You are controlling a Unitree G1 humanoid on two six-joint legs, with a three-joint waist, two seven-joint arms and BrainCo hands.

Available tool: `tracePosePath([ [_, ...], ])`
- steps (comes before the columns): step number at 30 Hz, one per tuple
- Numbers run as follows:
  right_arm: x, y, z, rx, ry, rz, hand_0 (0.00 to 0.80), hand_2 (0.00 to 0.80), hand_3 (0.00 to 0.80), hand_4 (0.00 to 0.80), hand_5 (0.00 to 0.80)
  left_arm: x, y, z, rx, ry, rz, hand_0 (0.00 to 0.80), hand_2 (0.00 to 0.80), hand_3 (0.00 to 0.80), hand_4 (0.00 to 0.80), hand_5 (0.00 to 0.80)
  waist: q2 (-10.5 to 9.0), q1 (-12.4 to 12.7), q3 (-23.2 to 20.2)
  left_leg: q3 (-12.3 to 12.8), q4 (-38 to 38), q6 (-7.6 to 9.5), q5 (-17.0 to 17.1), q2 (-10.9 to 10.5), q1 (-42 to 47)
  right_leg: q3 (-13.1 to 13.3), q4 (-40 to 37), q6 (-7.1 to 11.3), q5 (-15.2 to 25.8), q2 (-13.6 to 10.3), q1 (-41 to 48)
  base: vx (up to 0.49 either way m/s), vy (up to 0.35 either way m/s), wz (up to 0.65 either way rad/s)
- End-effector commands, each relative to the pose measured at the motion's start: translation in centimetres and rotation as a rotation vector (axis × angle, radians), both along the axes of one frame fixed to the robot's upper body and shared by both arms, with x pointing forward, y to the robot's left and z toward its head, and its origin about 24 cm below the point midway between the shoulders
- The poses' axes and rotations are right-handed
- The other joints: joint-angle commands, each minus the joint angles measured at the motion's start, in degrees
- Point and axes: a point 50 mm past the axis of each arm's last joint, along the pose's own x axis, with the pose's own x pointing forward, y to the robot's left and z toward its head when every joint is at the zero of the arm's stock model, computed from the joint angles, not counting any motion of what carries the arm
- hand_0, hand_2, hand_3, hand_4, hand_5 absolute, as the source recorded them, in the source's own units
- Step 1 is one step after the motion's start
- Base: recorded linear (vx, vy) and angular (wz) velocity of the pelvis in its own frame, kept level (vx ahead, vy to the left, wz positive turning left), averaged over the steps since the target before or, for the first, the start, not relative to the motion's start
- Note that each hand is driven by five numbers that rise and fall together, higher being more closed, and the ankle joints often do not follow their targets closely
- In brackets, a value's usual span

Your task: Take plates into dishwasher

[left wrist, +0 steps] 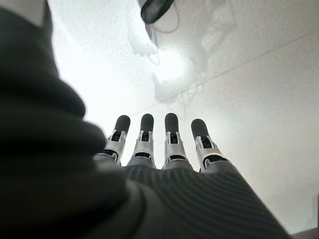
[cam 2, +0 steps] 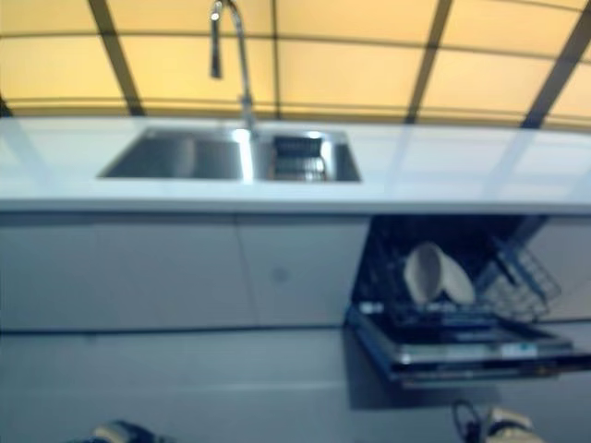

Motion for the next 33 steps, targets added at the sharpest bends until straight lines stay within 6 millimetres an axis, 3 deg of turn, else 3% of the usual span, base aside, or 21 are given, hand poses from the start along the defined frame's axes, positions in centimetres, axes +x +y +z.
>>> tracePosePath([
  [1, 1.0, 1.1, -0.2, -0.009, -0.011, -0.076, 0.000, 0.000, 0.000, 0.000, 0.000, -0.7, -0.1, -0.1, 0.033, 0.084, -0.001, 0.000, 0.000, 0.000, 0.000, 0.000, 0.97, 1.0, -1.0, -3.5, 9.0, 3.28, -6.3, -1.6, -2.8, 2.6, -3.9, -0.59, 1.7, -1.5, 1.0, -0.085, -0.355, 0.05],
  [2, 0.7, 1.9, -0.7, 0.002, -0.001, -0.100, 0.000, 0.000, 0.000, 0.000, 0.000, -1.2, -0.2, -0.3, 0.046, 0.098, 0.000, 0.000, 0.000, 0.000, 0.000, 0.000, 0.26, 1.4, -1.1, -2.6, 11.0, 2.67, -7.0, -0.7, -3.8, 1.6, -5.4, -0.17, -0.4, -0.5, 2.9, -0.031, -0.256, 0.04],
  [4, 0.4, 3.3, -1.3, 0.046, 0.014, -0.126, 0.000, 0.000, 0.000, 0.000, 0.000, -1.9, -0.3, -0.5, 0.052, 0.113, 0.026, 0.000, 0.000, 0.000, 0.000, 0.000, 0.08, 1.6, -1.1, -2.6, 12.7, 2.05, -7.0, 0.7, -4.2, 3.2, -5.1, 0.16, -2.8, 1.2, 3.7, -0.017, -0.296, -0.09],
  [9, -1.0, 5.0, -2.4, 0.111, 0.043, -0.189, 0.000, 0.000, 0.000, 0.000, 0.000, -1.5, -1.9, -1.1, 0.024, 0.097, -0.040, 0.000, 0.000, 0.000, 0.000, 0.000, 0.38, 1.2, -2.4, -2.9, 10.5, 1.06, -5.5, 1.5, -2.8, 3.7, -6.9, -0.04, -3.6, 2.5, 5.8, 0.031, -0.182, -0.05],
  [13, -1.1, 6.4, -3.0, 0.133, 0.003, -0.288, 0.000, 0.000, 0.000, 0.000, 0.000, -1.0, -2.8, -1.3, 0.019, 0.095, -0.072, 0.000, 0.000, 0.000, 0.000, 0.000, 1.15, 0.5, -2.7, -2.5, 11.1, 0.70, -5.6, 2.0, -2.2, 2.7, -5.1, -0.17, -4.5, 2.1, 5.7, 0.047, -0.086, 0.02],
  [20, -0.1, 8.2, -3.6, 0.154, -0.118, -0.555, 0.000, 0.000, 0.000, 0.000, 0.000, -2.0, -4.1, -1.8, 0.003, 0.167, -0.061, 0.000, 0.000, 0.000, 0.000, 0.000, 3.19, -1.0, -1.3, -1.2, 21.0, 1.08, -8.9, 2.1, -5.4, 2.7, 5.2, -1.66, -7.9, -0.1, 1.9, 0.089, -0.028, -0.02],
  [25, 2.3, 8.1, -3.1, 0.175, -0.270, -0.769, 0.000, 0.000, 0.000, 0.000, 0.000, -1.5, -5.2, -2.0, -0.015, 0.174, -0.063, 0.000, 0.000, 0.000, 0.000, 0.000, 4.71, -1.4, 0.7, -0.7, 29.9, 2.55, -12.4, 1.9, -11.0, 3.9, 13.7, -2.77, -10.9, -2.5, -2.6, -0.014, 0.074, -0.01],
  [28, 4.5, 8.3, -2.7, 0.235, -0.449, -0.960, 0.000, 0.000, 0.000, 0.000, 0.000, -1.3, -5.7, -2.0, -0.021, 0.176, -0.042, 0.000, 0.000, 0.000, 0.000, 0.000, 5.37, -1.5, 1.6, -0.7, 34.7, 3.25, -14.2, 1.6, -13.7, 4.5, 17.9, -3.42, -12.2, -3.5, -5.0, -0.006, 0.087, 0.06],
  [32, 7.3, 7.6, -1.9, 0.287, -0.793, -1.233, 0.000, 0.000, 0.000, 0.000, 0.000, -1.3, -6.3, -2.1, -0.038, 0.201, -0.021, 0.000, 0.000, 0.000, 0.000, 0.000, 6.05, -1.7, 1.8, -0.6, 39.9, 4.02, -16.4, 1.2, -15.7, 4.9, 22.3, -4.02, -13.6, -4.6, -6.8, 0.047, 0.118, 0.03],
  [33, 9.6, 7.4, -0.9, 0.338, -0.965, -1.297, 0.000, 0.000, 0.000, 0.000, 0.000, -0.8, -6.8, -2.0, -0.053, 0.193, -0.005, 0.000, 0.000, 0.000, 0.000, 0.000, 6.79, -2.1, 2.4, -0.1, 41.5, 4.25, -16.9, 1.0, -16.6, 4.7, 24.5, -4.45, -14.3, -5.2, -8.3, -0.082, 0.171, 0.05],
])
